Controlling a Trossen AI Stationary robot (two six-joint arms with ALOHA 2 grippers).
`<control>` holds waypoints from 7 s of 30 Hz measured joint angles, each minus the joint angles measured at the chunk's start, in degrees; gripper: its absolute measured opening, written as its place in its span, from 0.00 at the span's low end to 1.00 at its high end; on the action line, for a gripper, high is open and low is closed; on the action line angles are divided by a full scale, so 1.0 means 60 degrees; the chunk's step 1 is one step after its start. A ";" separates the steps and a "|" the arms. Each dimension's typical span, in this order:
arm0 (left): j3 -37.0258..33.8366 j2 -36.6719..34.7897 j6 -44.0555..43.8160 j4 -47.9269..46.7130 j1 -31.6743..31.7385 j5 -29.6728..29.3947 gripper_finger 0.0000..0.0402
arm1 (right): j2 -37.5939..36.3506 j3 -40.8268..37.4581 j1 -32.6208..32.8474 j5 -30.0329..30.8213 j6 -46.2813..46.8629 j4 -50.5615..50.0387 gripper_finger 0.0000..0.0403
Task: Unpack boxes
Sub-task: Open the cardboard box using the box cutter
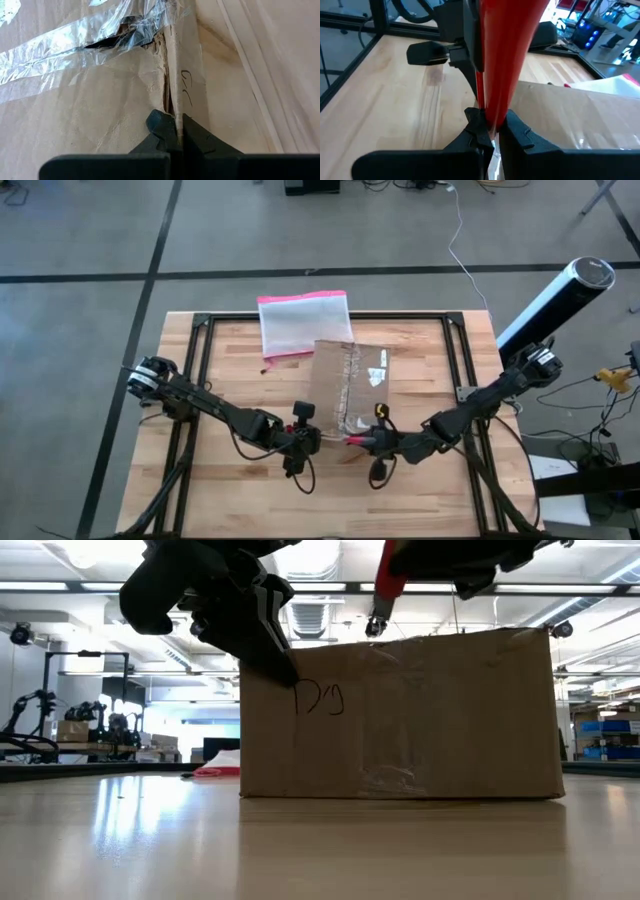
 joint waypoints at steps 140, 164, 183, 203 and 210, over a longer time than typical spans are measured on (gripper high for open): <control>0.0004 0.0000 -0.0110 -0.0011 0.0004 0.0013 0.00 | 0.0897 0.0025 -0.0257 -0.0249 0.1350 0.0210 0.02; 0.0022 0.0015 -0.0244 0.0320 0.0004 0.0069 0.00 | 0.0012 0.0011 0.0233 -0.0147 0.2628 -0.1360 0.02; 0.0019 0.0011 -0.0277 0.0302 0.0004 0.0034 0.00 | -0.0449 0.0007 0.0560 0.0221 0.2821 -0.1892 0.01; 0.0000 -0.0018 -0.0385 -0.0018 0.0011 -0.0203 0.00 | -0.0762 0.1310 0.0905 0.0595 0.2918 -0.4416 0.01; 0.0002 -0.0007 -0.0375 -0.0036 0.0011 -0.0232 0.00 | -0.0762 0.1774 0.1024 0.1021 0.2727 -0.4657 0.01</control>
